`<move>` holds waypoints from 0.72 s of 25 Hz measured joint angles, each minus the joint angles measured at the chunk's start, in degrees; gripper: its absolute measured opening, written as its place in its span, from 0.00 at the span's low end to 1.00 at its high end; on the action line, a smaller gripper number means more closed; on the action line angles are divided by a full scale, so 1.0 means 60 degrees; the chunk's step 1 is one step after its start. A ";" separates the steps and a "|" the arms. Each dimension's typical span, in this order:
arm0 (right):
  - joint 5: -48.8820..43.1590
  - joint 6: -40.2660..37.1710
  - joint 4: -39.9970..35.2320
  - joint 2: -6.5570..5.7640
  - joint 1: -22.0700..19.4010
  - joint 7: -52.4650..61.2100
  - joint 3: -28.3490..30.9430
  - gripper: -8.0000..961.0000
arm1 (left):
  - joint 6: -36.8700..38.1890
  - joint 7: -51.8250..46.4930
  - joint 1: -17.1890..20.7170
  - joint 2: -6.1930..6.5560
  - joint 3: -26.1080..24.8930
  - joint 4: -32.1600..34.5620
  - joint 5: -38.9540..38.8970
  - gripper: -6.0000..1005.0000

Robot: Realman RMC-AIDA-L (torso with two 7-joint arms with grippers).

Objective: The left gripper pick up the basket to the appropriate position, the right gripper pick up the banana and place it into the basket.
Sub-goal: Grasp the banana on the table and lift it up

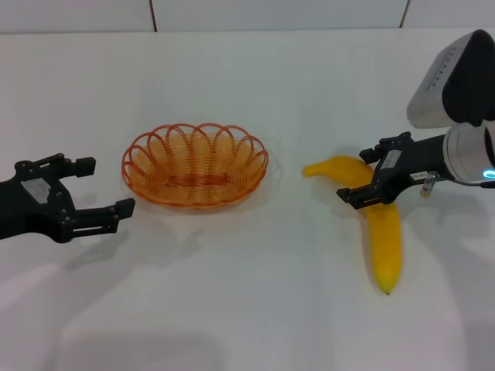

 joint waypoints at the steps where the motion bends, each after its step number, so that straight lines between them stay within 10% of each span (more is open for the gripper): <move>1: 0.0000 -0.0006 0.0001 0.0000 0.0003 0.0003 0.0000 0.90 | 0.0002 0.0000 -0.0013 0.0000 0.0000 -0.0004 0.0004 0.91; 18: -0.0223 -0.0024 0.0233 -0.0015 0.0238 0.0120 -0.0266 0.80 | 0.0024 -0.0033 -0.0088 0.0000 0.0008 -0.0009 0.0030 0.91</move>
